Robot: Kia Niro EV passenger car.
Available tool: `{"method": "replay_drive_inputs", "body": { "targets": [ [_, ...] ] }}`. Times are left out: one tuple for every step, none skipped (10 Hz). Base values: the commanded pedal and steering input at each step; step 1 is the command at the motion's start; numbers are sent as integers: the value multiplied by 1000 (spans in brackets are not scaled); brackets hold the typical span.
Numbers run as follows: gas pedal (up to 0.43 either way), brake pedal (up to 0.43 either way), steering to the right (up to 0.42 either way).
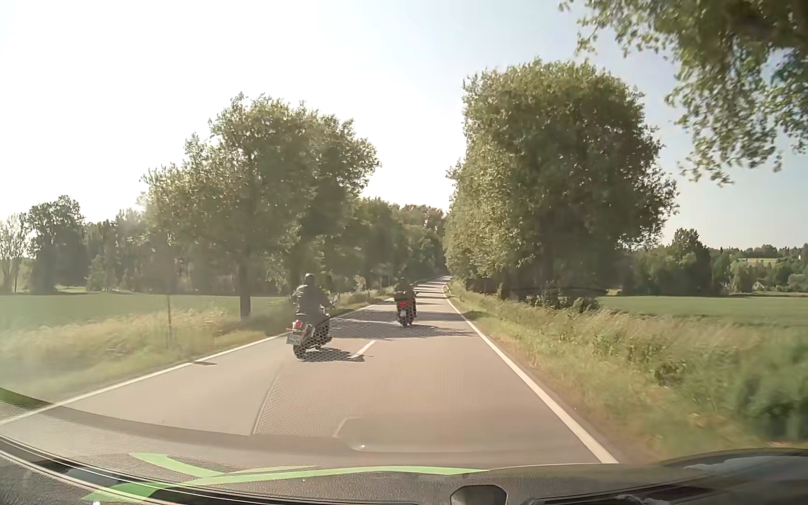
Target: Follow the waypoints while adhering to traffic rules and regulations
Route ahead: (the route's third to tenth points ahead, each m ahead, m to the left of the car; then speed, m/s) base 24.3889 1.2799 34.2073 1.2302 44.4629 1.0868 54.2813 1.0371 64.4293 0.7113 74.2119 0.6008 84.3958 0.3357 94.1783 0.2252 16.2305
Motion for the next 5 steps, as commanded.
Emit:
{"method": "replay_drive_inputs", "body": {
  "targets": [
    [421, 0, -5],
    [421, 0, -5],
    [421, 0, -5],
    [421, 0, -5],
    [421, 0, -5]
  ]
}}
